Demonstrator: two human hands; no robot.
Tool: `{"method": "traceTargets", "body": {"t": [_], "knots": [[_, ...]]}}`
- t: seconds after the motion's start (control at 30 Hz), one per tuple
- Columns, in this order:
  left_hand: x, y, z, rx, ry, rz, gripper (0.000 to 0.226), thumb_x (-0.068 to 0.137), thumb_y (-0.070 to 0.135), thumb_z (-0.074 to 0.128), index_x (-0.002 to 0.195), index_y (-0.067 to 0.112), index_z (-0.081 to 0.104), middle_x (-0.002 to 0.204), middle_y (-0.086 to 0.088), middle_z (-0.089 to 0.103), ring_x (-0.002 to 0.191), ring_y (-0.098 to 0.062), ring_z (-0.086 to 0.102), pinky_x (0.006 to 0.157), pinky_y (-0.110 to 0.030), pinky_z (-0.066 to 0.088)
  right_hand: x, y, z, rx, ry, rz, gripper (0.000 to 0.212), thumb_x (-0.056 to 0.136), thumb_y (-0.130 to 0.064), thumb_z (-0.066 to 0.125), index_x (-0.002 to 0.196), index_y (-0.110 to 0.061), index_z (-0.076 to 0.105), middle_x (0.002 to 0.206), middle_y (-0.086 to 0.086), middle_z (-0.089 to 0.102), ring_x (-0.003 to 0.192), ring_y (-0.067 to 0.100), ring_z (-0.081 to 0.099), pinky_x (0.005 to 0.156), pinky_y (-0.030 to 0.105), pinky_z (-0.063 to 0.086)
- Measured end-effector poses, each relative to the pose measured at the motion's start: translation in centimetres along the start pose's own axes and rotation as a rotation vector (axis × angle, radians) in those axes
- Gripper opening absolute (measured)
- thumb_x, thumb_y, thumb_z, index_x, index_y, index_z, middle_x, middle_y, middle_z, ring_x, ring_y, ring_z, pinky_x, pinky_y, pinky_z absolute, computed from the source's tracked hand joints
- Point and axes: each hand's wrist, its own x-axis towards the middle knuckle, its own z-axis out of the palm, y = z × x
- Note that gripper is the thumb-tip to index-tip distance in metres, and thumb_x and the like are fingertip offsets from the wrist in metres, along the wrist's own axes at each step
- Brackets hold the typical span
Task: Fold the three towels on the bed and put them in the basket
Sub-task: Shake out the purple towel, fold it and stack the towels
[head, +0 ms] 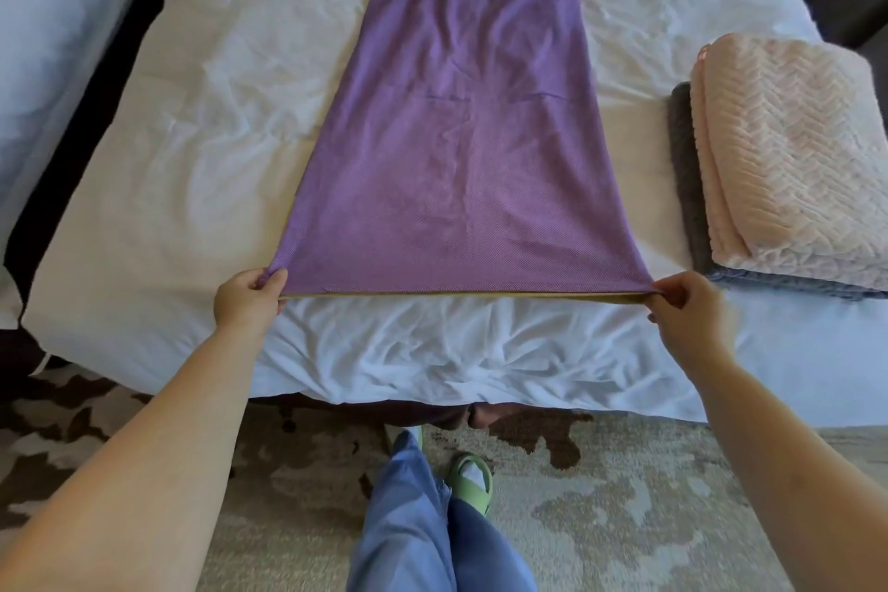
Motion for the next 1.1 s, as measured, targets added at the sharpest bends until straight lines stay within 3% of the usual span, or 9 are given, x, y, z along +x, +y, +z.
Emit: {"method": "traceTargets", "body": {"t": [0.13, 0.33, 0.53, 0.63, 0.7, 0.8, 0.9, 0.97, 1.1], "knots": [[0.3, -0.1, -0.4, 0.057, 0.022, 0.05, 0.016, 0.09, 0.025, 0.064, 0.081, 0.011, 0.061, 0.061, -0.008, 0.05, 0.041, 0.002, 0.051, 0.054, -0.017, 0.044, -0.6, -0.1, -0.2, -0.014, 0.009, -0.045, 0.009, 0.081, -0.013, 0.067, 0.08, -0.015, 0.059, 0.068, -0.006, 0.059, 0.063, 0.013, 0.052, 0.052, 0.024, 0.034], [0.4, 0.1, -0.6, 0.053, -0.007, 0.024, 0.017, 0.089, 0.023, 0.065, 0.074, 0.018, 0.06, 0.062, 0.002, 0.052, 0.037, 0.009, 0.051, 0.053, -0.02, 0.041, -0.6, -0.4, -1.6, 0.074, -0.106, -0.051, 0.01, 0.082, -0.016, 0.07, 0.076, -0.018, 0.063, 0.064, -0.001, 0.068, 0.063, 0.014, 0.067, 0.06, 0.027, 0.048], [0.1, 0.1, -0.4, 0.001, -0.025, 0.007, 0.008, 0.088, 0.024, 0.067, 0.088, 0.016, 0.065, 0.067, 0.006, 0.057, 0.055, -0.006, 0.06, 0.05, -0.016, 0.043, -0.6, -0.1, -0.9, -0.075, -0.008, -0.057, 0.021, 0.076, -0.003, 0.063, 0.073, -0.02, 0.051, 0.065, -0.005, 0.054, 0.061, 0.008, 0.049, 0.051, 0.023, 0.032], [0.2, -0.3, -0.6, -0.012, -0.028, 0.019, 0.012, 0.087, 0.023, 0.069, 0.098, 0.019, 0.066, 0.071, 0.006, 0.06, 0.046, 0.003, 0.06, 0.045, -0.007, 0.042, -0.6, 0.8, -0.9, -0.103, 0.001, -0.058, 0.02, 0.074, -0.003, 0.061, 0.071, -0.02, 0.05, 0.064, -0.001, 0.056, 0.061, 0.015, 0.05, 0.052, 0.024, 0.034], [0.1, -1.2, -0.5, 0.014, -0.055, 0.003, 0.022, 0.086, 0.022, 0.07, 0.107, 0.014, 0.066, 0.079, -0.001, 0.064, 0.055, -0.001, 0.064, 0.052, -0.009, 0.047, -0.9, 2.0, -0.4, -0.144, -0.043, -0.017, 0.017, 0.076, -0.004, 0.06, 0.075, -0.019, 0.052, 0.066, 0.003, 0.061, 0.065, 0.024, 0.055, 0.054, 0.027, 0.039], [-0.1, -2.4, -0.1, 0.172, -0.073, 0.012, 0.035, 0.086, 0.023, 0.07, 0.116, 0.006, 0.061, 0.099, -0.011, 0.065, 0.091, -0.031, 0.066, 0.086, -0.037, 0.054, -1.8, 3.5, 1.1, -0.206, -0.149, 0.039, 0.012, 0.083, -0.003, 0.053, 0.085, -0.015, 0.055, 0.075, 0.011, 0.068, 0.076, 0.033, 0.06, 0.065, 0.037, 0.047], [-1.0, -1.7, 0.1, 0.365, -0.041, 0.074, 0.039, 0.085, 0.025, 0.069, 0.117, 0.007, 0.055, 0.106, -0.013, 0.061, 0.099, -0.035, 0.059, 0.084, -0.037, 0.046, -2.3, 3.6, 1.6, -0.288, -0.204, 0.018, 0.017, 0.086, -0.005, 0.051, 0.096, -0.015, 0.061, 0.095, 0.013, 0.066, 0.085, 0.033, 0.056, 0.069, 0.036, 0.043], [-2.0, -0.8, 0.3, 0.583, 0.061, 0.181, 0.046, 0.082, 0.023, 0.071, 0.121, 0.01, 0.053, 0.12, -0.02, 0.053, 0.107, -0.041, 0.052, 0.088, -0.045, 0.044, -2.7, 3.2, 1.7, -0.38, -0.171, -0.011, 0.024, 0.084, -0.008, 0.055, 0.103, -0.017, 0.065, 0.115, 0.009, 0.055, 0.103, 0.032, 0.05, 0.081, 0.039, 0.044], [-4.0, 2.1, 2.5, 0.719, 0.109, 0.713, 0.043, 0.08, 0.018, 0.07, 0.122, 0.01, 0.062, 0.133, -0.019, 0.05, 0.119, -0.043, 0.046, 0.097, -0.052, 0.039, -2.7, 0.0, 2.9, -0.321, -0.019, -0.241, 0.039, 0.083, -0.013, 0.06, 0.121, -0.016, 0.06, 0.134, 0.005, 0.047, 0.124, 0.031, 0.041, 0.099, 0.045, 0.038]]}}
